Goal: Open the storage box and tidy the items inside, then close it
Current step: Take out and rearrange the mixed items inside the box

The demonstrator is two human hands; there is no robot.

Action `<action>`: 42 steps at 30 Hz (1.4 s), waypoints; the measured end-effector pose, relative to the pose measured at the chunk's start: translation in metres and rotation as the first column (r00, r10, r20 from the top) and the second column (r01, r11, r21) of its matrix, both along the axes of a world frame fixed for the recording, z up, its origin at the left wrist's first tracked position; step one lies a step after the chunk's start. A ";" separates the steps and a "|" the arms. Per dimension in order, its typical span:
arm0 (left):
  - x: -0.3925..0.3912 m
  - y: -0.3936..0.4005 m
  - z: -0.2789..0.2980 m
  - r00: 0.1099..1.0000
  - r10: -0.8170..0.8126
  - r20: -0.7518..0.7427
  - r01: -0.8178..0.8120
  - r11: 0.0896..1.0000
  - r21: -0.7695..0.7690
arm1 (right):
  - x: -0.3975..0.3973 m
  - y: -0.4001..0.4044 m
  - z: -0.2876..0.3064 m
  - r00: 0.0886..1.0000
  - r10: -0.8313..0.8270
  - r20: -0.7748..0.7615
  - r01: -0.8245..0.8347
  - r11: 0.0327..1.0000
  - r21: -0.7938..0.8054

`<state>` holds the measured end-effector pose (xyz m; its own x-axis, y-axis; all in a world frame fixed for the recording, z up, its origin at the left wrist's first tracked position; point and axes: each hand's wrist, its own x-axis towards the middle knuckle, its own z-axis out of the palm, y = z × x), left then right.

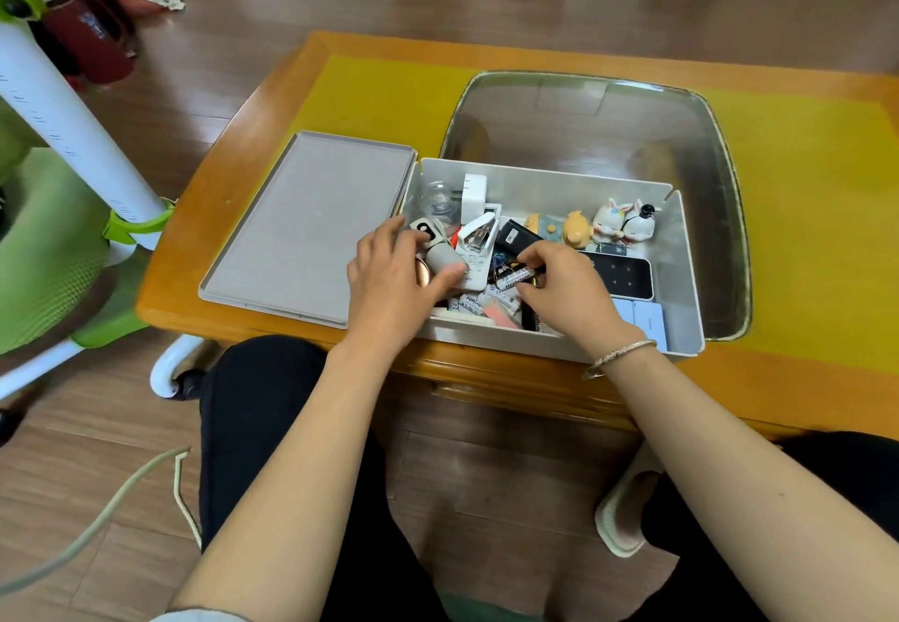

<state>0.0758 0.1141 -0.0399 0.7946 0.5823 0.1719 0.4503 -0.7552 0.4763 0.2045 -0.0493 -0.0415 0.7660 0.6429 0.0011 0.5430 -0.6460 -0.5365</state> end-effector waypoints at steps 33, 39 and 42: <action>0.006 0.003 -0.004 1.000 0.020 0.005 -0.020 0.999 -0.045 | 0.026 0.051 0.038 0.988 0.050 -0.146 0.034 0.853 0.521; 0.000 -0.007 0.006 0.988 -0.109 0.112 0.087 0.980 0.181 | 0.006 0.005 0.041 0.875 0.075 -0.479 0.253 0.772 0.583; 0.003 -0.032 0.013 0.910 -0.231 0.343 0.227 0.972 0.054 | -0.004 -0.018 0.039 0.885 0.049 -0.463 0.273 0.752 0.601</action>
